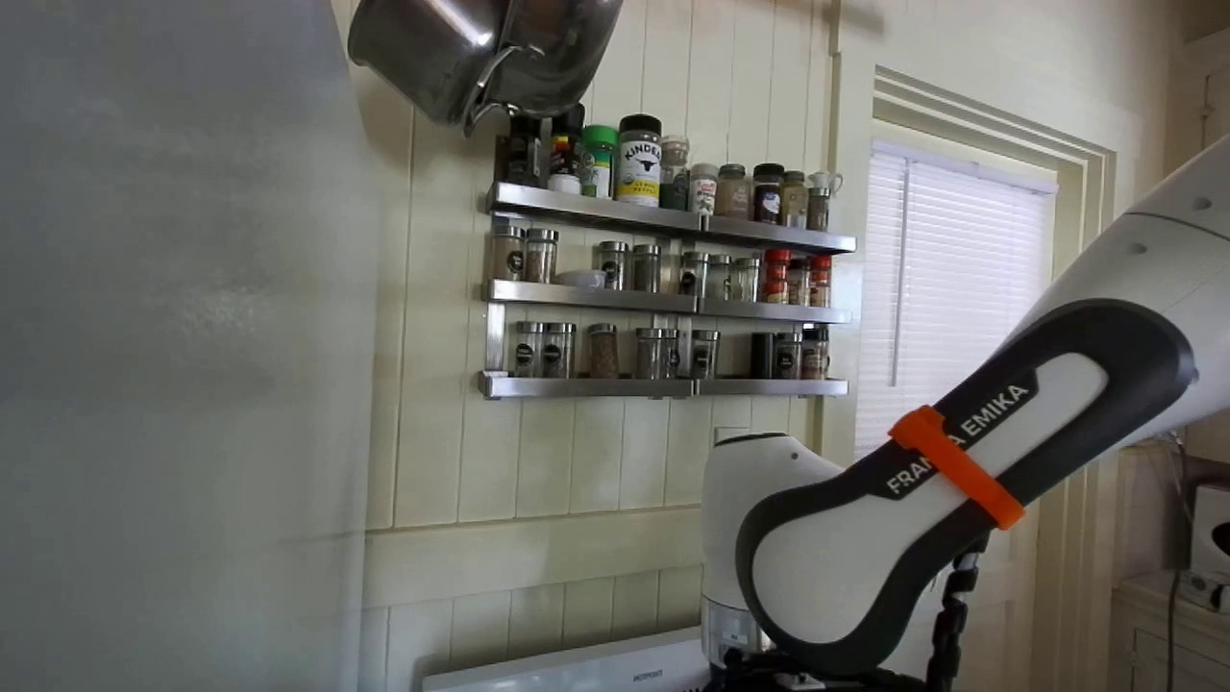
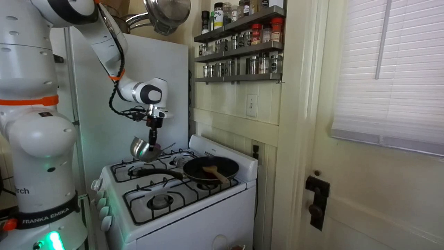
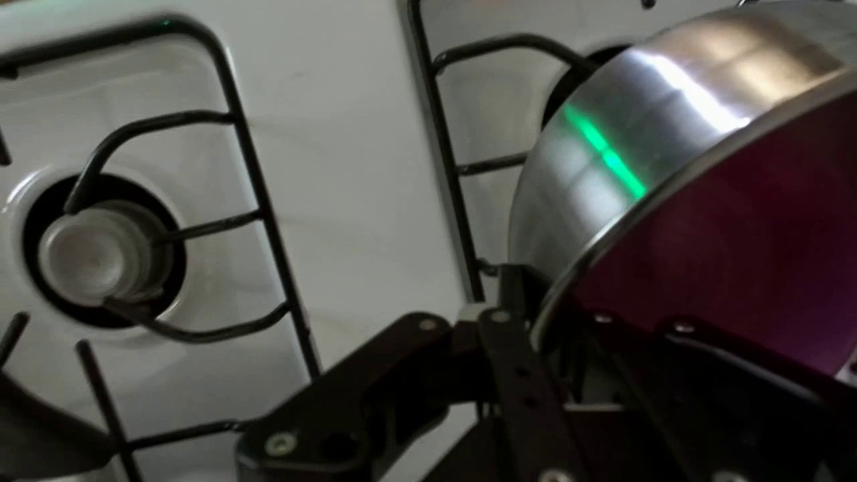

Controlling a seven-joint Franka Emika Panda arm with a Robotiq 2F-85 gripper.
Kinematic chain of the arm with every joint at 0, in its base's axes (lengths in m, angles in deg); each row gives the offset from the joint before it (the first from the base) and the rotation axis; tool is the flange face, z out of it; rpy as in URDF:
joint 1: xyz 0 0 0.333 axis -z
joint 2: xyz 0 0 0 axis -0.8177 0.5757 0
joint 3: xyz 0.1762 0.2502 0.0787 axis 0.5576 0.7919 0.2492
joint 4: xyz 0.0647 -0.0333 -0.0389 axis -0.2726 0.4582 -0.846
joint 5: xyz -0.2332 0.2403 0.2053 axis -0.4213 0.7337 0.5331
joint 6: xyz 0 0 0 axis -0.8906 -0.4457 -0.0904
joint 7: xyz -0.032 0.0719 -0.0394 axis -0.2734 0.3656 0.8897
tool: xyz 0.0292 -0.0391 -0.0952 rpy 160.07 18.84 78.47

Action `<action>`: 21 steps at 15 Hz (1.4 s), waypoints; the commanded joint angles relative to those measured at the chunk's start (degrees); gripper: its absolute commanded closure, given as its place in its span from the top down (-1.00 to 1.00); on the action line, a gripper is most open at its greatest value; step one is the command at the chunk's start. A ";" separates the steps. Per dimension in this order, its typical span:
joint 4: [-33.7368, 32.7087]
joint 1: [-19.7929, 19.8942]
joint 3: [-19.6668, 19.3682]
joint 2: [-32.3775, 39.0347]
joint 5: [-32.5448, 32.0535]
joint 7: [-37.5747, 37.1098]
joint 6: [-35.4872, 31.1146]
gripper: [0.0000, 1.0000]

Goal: Move the silver bowl backwards, remove the purple bowl from inside it and place it on the stove top and place the smaller silver bowl inside the bigger silver bowl

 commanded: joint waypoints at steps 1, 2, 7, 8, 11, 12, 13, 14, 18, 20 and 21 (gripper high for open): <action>-2.08 0.12 1.74 -3.28 -13.06 -13.42 2.31 -0.96; -3.39 0.38 2.32 -2.60 -17.02 -17.38 2.19 -0.96; -8.91 0.70 3.12 2.55 -34.30 -38.88 2.03 -0.96; -9.27 0.54 2.60 3.02 -35.68 -42.63 1.25 -0.96; -10.53 -0.09 1.22 5.31 -35.82 -46.20 -2.00 -0.96; -11.03 -0.39 1.02 5.80 -35.67 -46.07 -3.66 -0.96; -11.53 -0.68 0.84 5.96 -36.21 -45.91 -5.21 -0.96; -12.16 -1.00 0.68 5.96 -37.22 -46.25 -6.26 -0.96; -12.16 -1.36 0.18 5.91 -35.68 -43.78 -6.78 -0.96; -12.15 -1.51 0.09 5.98 -35.67 -43.73 -6.83 -0.96; -11.91 -1.43 -0.33 6.12 -37.44 -45.09 -7.13 -0.96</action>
